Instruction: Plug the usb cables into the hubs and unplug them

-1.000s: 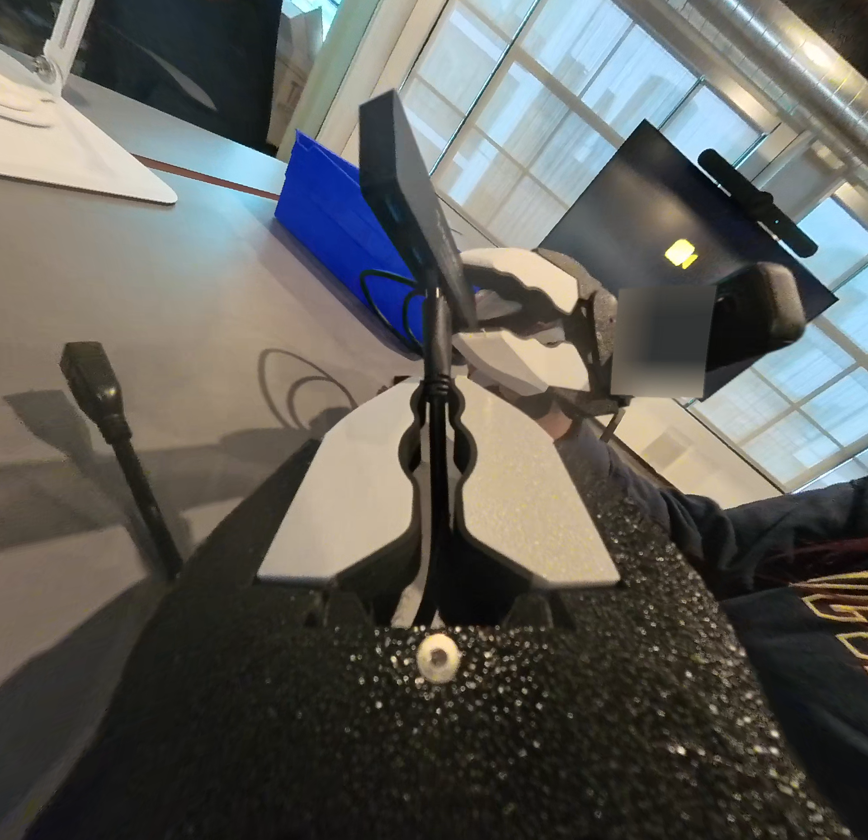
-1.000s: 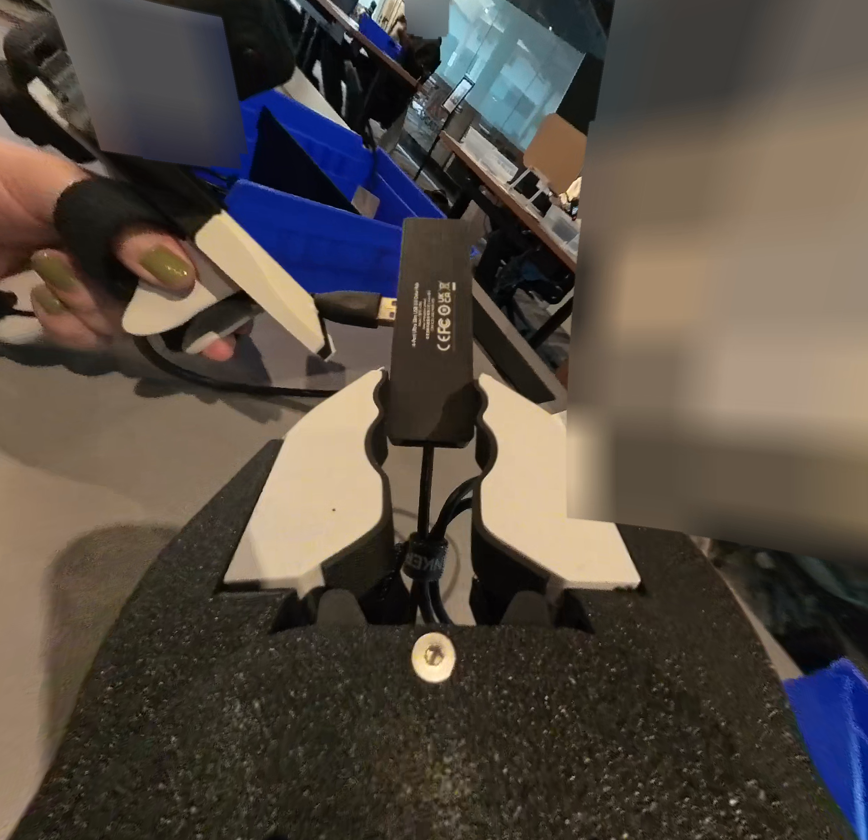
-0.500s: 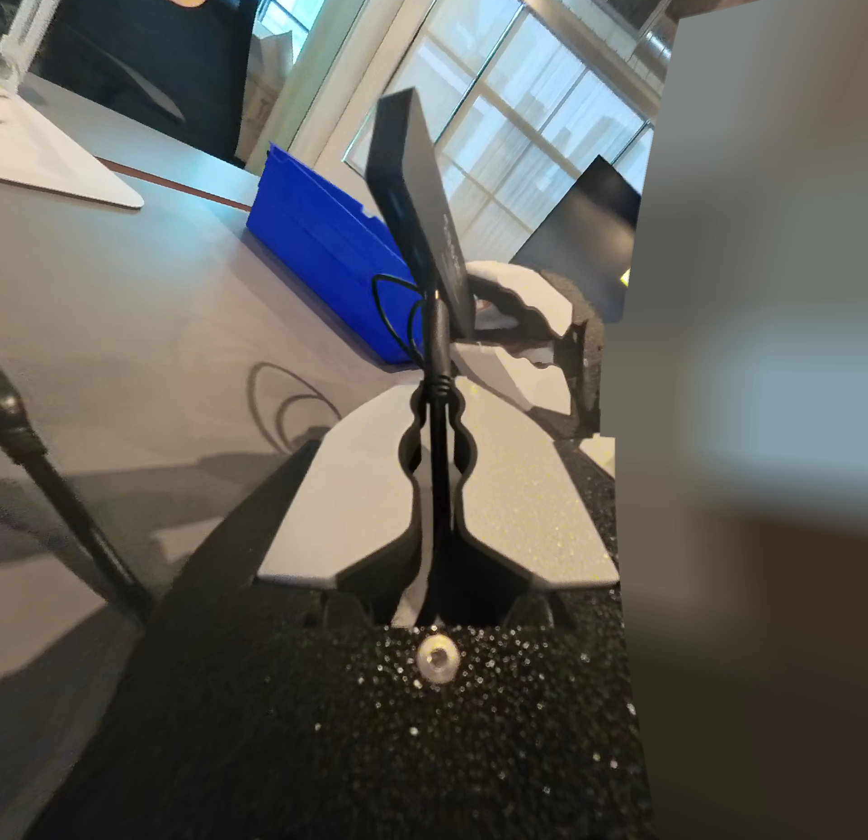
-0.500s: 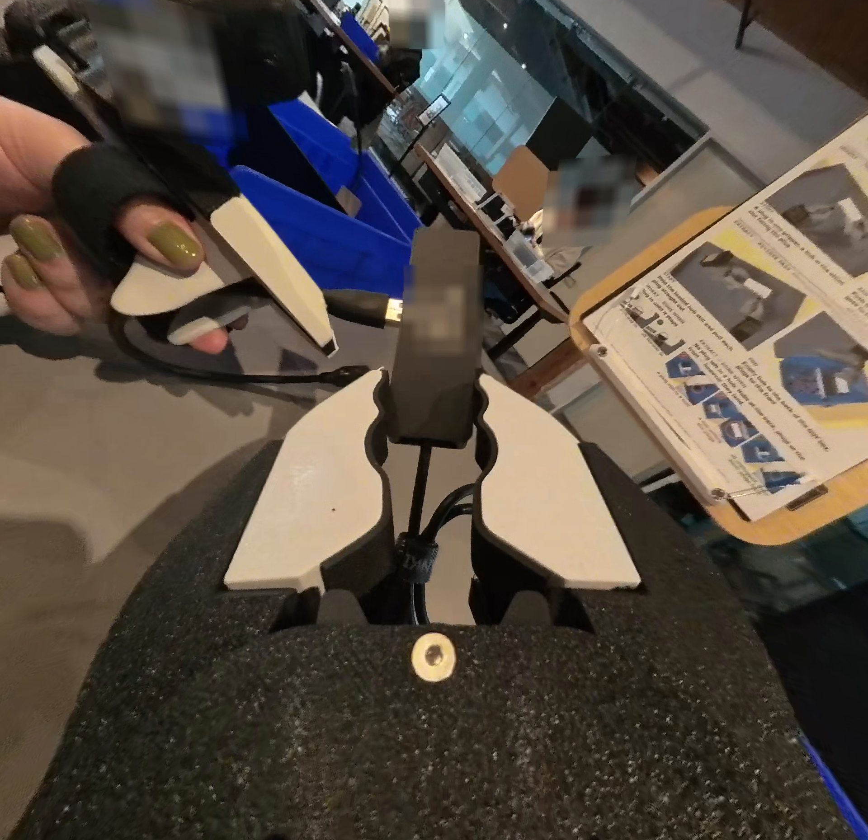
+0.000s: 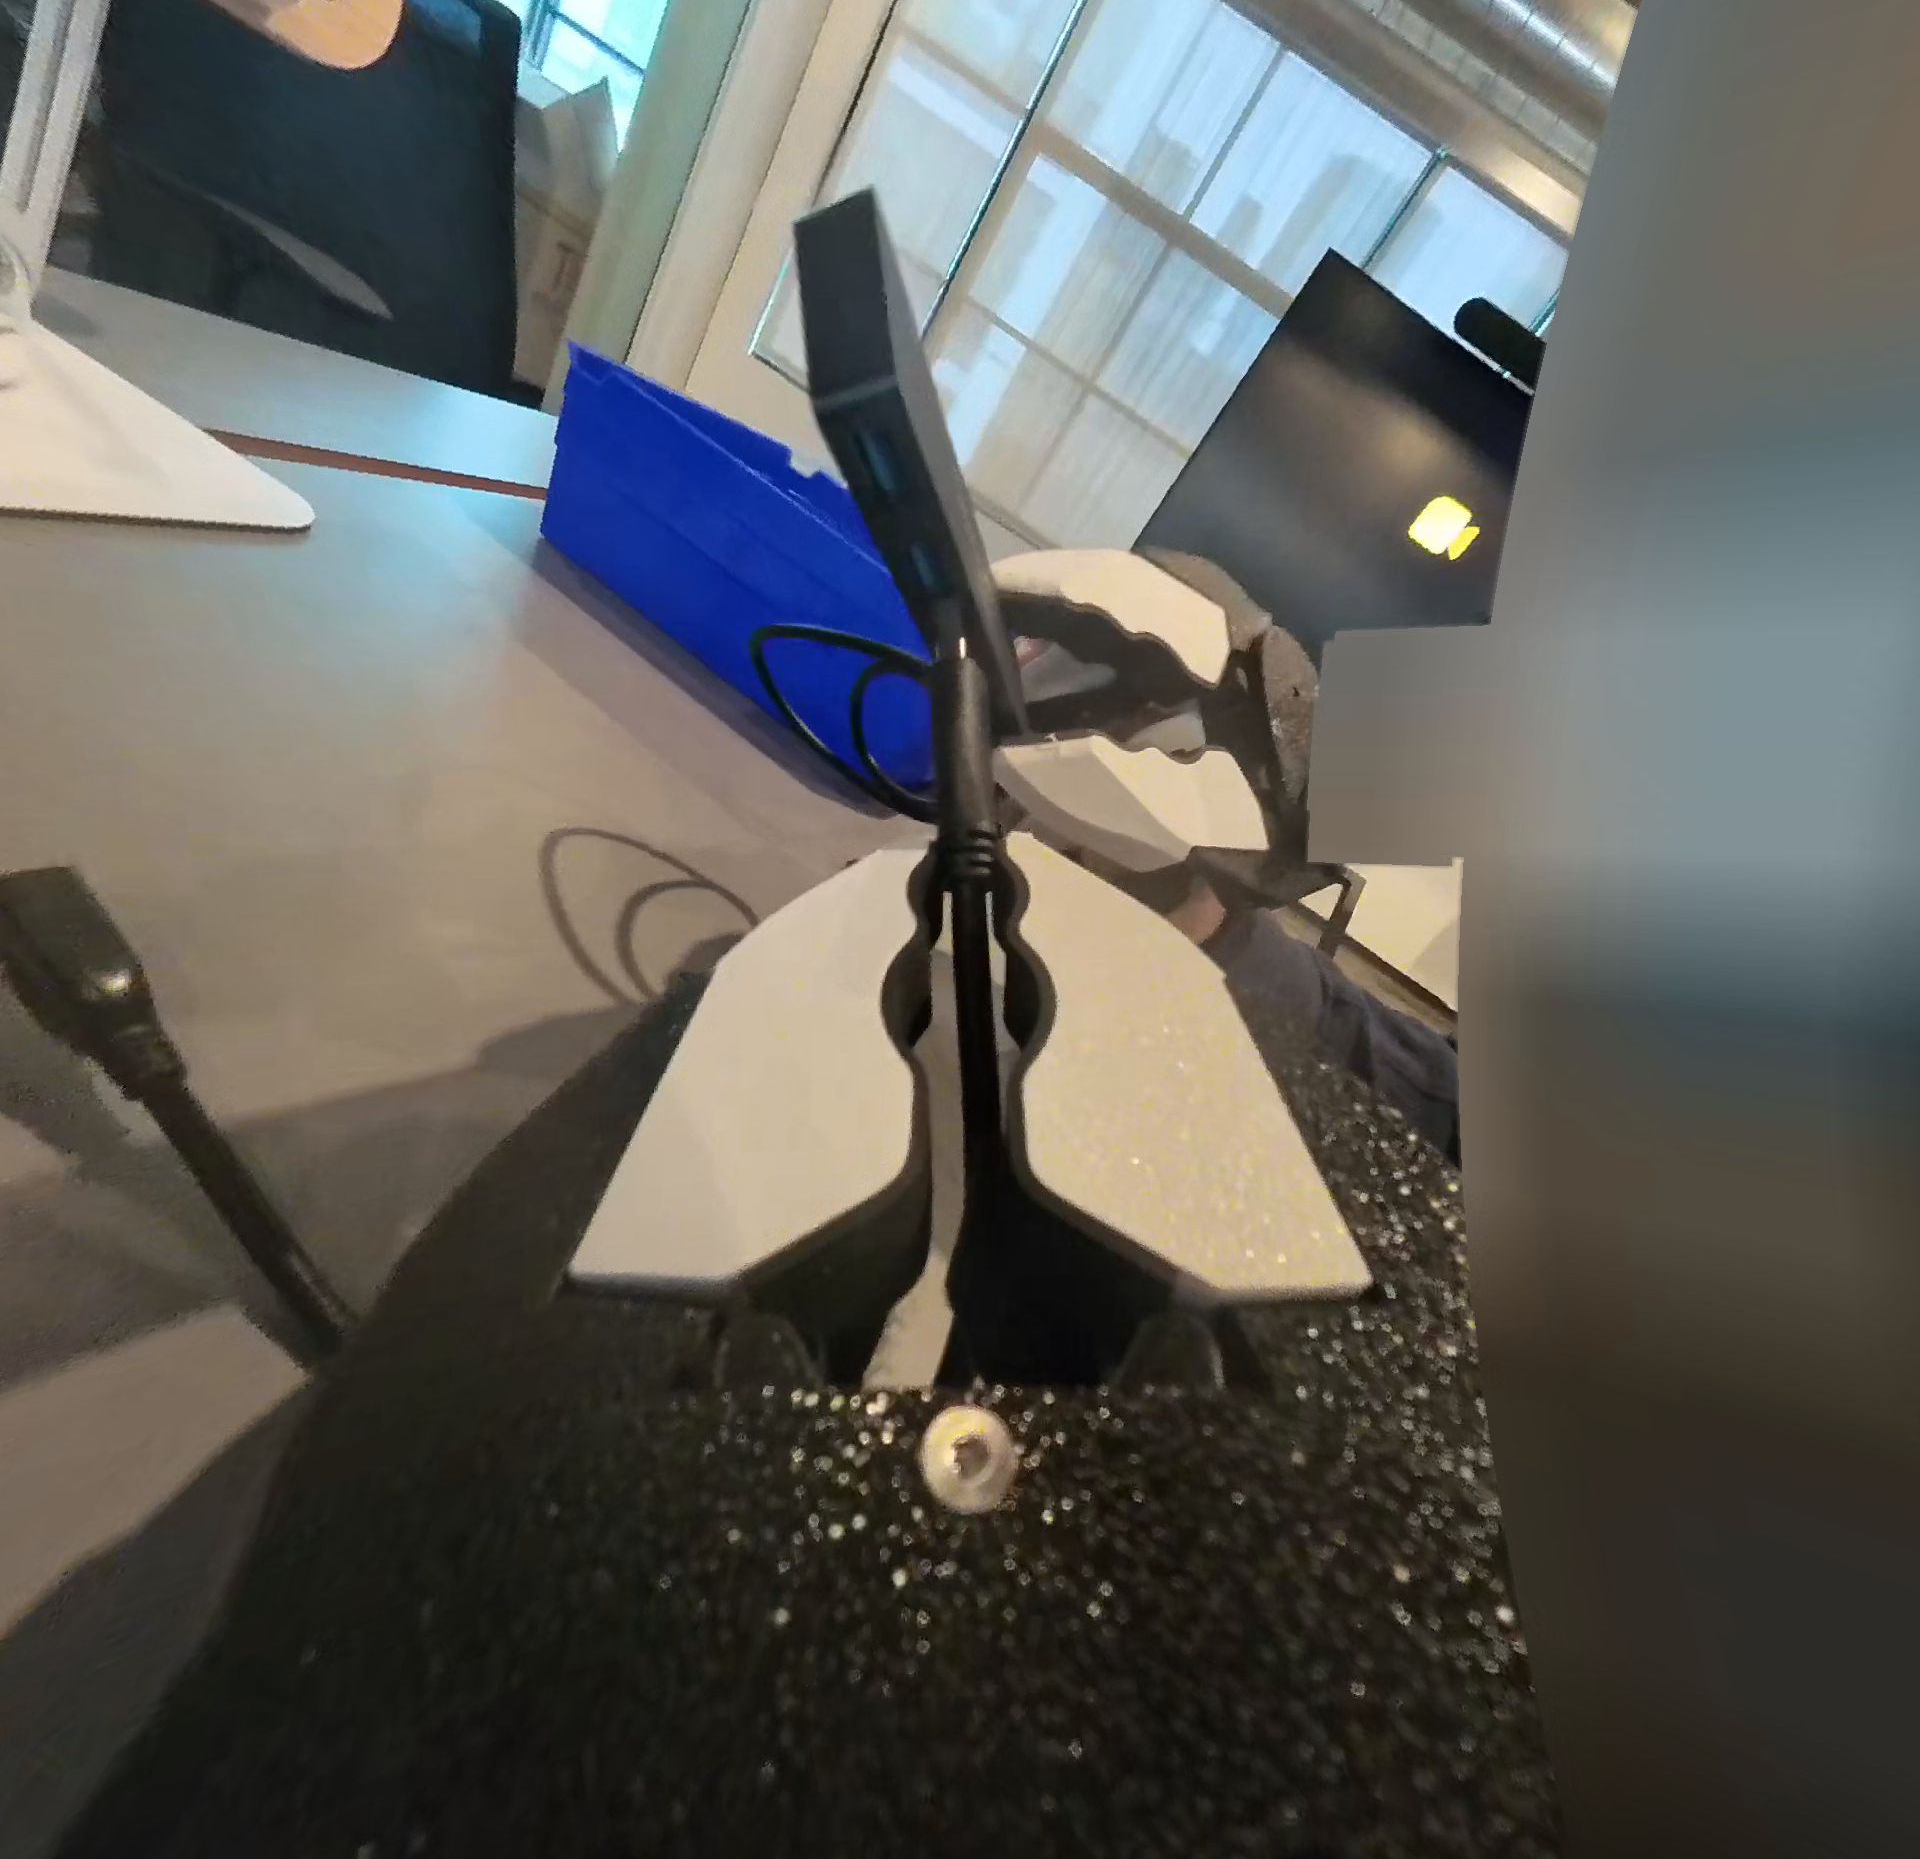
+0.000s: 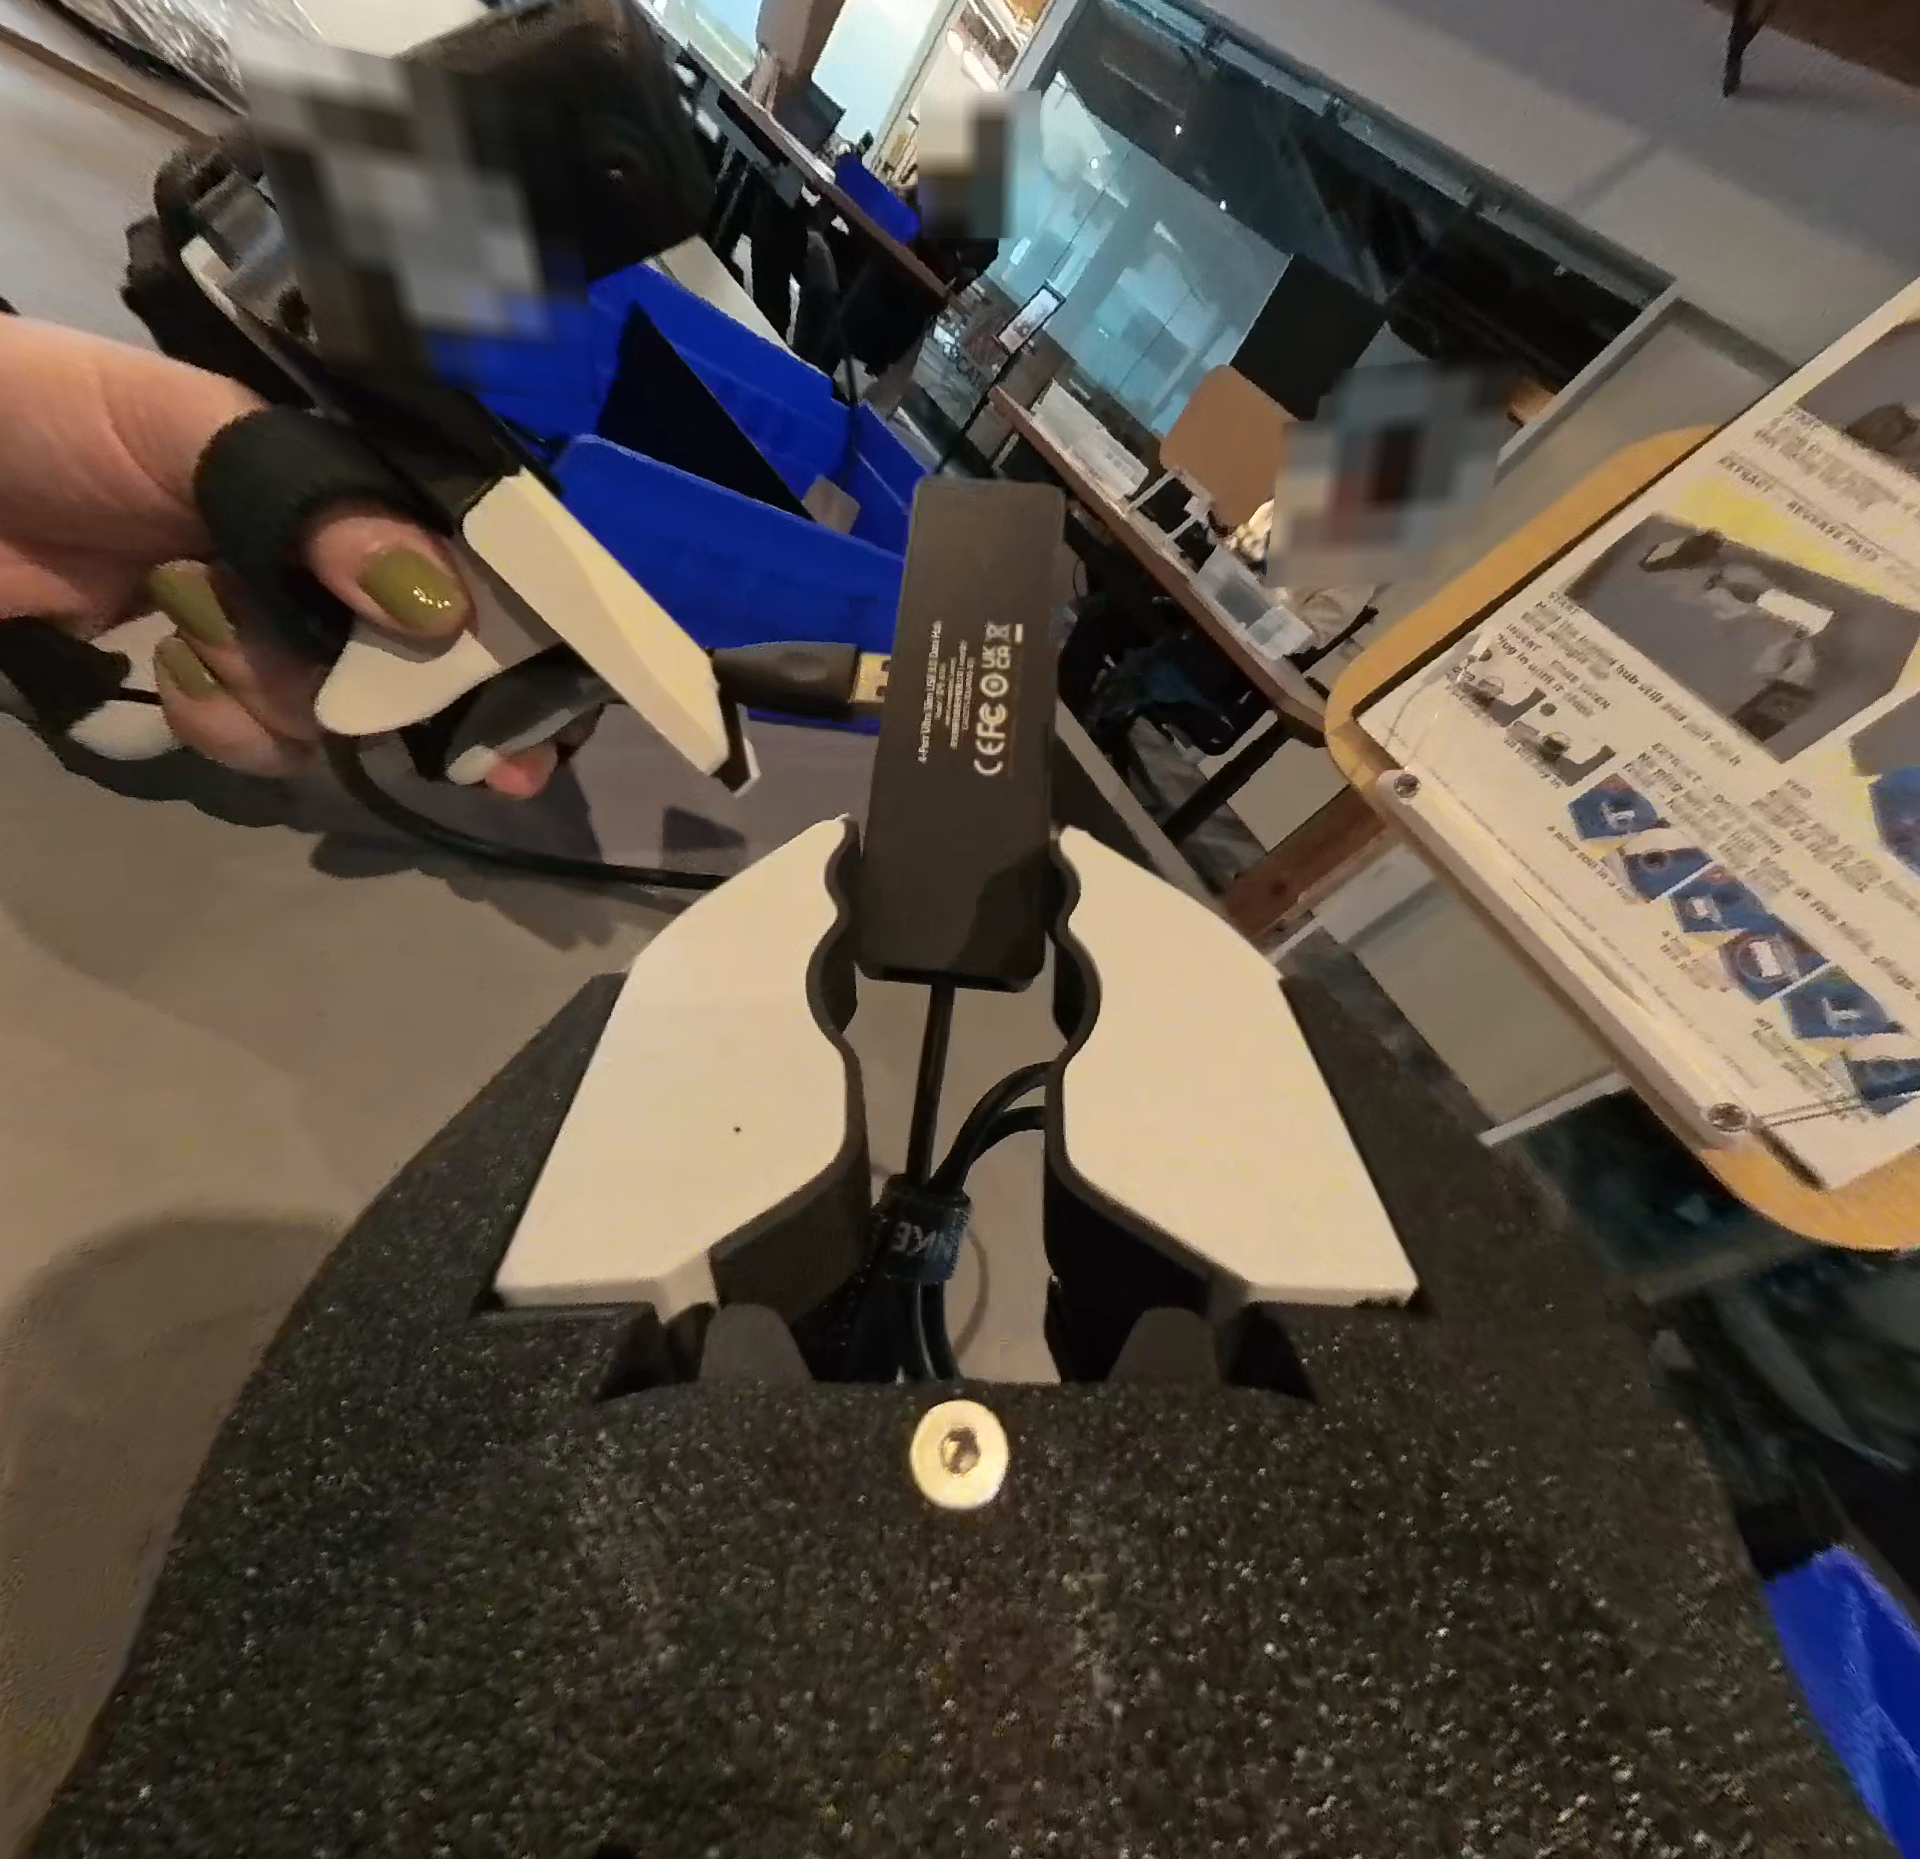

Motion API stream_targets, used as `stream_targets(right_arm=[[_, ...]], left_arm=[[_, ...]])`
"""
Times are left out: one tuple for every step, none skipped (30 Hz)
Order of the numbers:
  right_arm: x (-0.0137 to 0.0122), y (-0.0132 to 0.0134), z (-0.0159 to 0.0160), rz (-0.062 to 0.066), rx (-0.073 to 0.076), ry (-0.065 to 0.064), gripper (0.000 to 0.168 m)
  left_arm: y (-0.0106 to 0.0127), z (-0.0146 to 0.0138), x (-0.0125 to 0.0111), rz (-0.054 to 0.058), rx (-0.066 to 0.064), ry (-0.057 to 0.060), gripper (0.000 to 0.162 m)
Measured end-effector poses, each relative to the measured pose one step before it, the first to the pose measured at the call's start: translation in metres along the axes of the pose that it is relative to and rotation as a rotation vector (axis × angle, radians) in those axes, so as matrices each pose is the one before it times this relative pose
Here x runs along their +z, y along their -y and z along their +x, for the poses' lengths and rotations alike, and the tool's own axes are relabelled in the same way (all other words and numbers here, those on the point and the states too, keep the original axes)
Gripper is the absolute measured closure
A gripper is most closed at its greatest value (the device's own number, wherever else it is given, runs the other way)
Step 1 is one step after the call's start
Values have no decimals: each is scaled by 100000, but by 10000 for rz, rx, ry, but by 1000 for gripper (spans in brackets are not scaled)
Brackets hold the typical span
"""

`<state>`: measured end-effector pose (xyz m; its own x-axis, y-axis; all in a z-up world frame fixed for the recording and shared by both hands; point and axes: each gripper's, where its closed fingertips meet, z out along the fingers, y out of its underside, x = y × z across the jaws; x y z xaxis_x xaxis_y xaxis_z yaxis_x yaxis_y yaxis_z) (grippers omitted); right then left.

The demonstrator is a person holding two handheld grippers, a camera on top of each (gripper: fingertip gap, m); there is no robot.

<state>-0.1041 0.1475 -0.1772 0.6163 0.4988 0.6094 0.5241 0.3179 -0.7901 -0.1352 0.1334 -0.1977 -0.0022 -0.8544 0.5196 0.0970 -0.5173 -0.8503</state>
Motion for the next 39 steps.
stream_targets(right_arm=[[-148,251,135,74,-403,-171,135],[-132,276,124,87,-440,-208,135],[-118,307,112,105,-455,-226,134],[-88,317,143,120,-463,-253,134],[-88,293,138,83,-453,-246,134],[-81,299,117,62,-372,-215,134],[-77,342,103,75,-276,-178,134],[-85,357,70,102,-181,-113,134],[-70,366,70,126,-115,-84,134],[-68,363,100,142,-45,-90,134],[-51,357,47,152,25,-38,134],[-24,296,-37,128,46,46,134],[0,161,-115,57,58,120,133],[26,12,-88,-22,98,101,132],[49,-59,-15,-29,126,69,132],[12,-50,-20,1,145,88,132],[-20,-28,14,17,176,80,133],[-2,-71,-22,-5,206,119,133],[-16,-58,40,4,192,64,133],[8,-78,69,-9,254,71,134],[8,-106,-13,-45,291,159,134],[4,-97,28,-39,149,64,134],[13,-126,49,-42,-116,-72,134],[51,-269,18,-145,-335,-155,134],[104,-326,-32,-234,-370,-146,135],[114,-196,-41,-164,-286,-120,135],[83,-72,-21,-61,-139,-74,135],[50,54,15,30,53,-32,135],[-14,158,50,106,192,-22,135],[-15,204,54,120,208,-8,134],[-3,116,32,53,181,20,134],[42,3,27,-13,126,4,134],[54,-47,138,-36,99,-76,131],[55,-59,106,-56,128,-35,128],[68,-101,91,-68,203,5,124],[65,-122,134,-73,244,-3,119],[56,-117,116,-62,279,29,116],[65,-144,43,-77,327,109,112],[103,-241,-105,-149,382,231,110]], left_arm=[[86,210,67,102,40,-123,154],[97,202,41,109,25,-137,154],[123,191,13,125,45,-138,154],[157,192,-3,142,71,-129,154],[155,147,-22,143,85,-105,154],[146,174,-28,129,108,-116,154],[152,207,-22,133,140,-123,154],[187,219,-41,137,160,-122,154],[176,229,-35,129,154,-119,154],[197,267,-28,136,118,-142,154],[202,297,-19,135,83,-170,154],[134,197,-10,92,79,-104,154],[66,105,-8,30,82,-39,154],[-12,78,-4,-6,71,-33,154],[18,29,-7,13,40,-18,154],[-14,-43,-14,11,8,11,154],[-47,-42,-17,-15,-25,-4,154],[-50,-41,12,-19,-32,-1,154],[-39,-36,21,-15,-13,11,154],[-36,-32,5,-21,2,28,154],[-52,-89,11,-42,-5,63,154],[-48,-88,32,-35,-52,69,154],[-42,-47,51,-15,-97,56,154],[-69,-110,44,-27,-116,77,154],[-90,-146,19,-52,-91,95,154],[-83,-154,-18,-49,-50,79,154],[7,-105,-41,-7,-43,41,154],[61,-17,-39,26,-2,-2,154],[102,40,-34,45,56,-11,154],[115,85,-25,44,91,-17,154],[98,66,-12,27,107,7,154],[56,-8,-21,12,95,53,154],[44,-30,-24,26,60,52,154],[38,-16,-31,26,21,18,154],[18,-34,-16,3,4,11,154],[3,-38,-8,3,20,26,154],[-20,-10,-8,-17,44,18,154],[-48,3,18,-46,78,27,154],[-90,15,18,-77,113,32,154]])
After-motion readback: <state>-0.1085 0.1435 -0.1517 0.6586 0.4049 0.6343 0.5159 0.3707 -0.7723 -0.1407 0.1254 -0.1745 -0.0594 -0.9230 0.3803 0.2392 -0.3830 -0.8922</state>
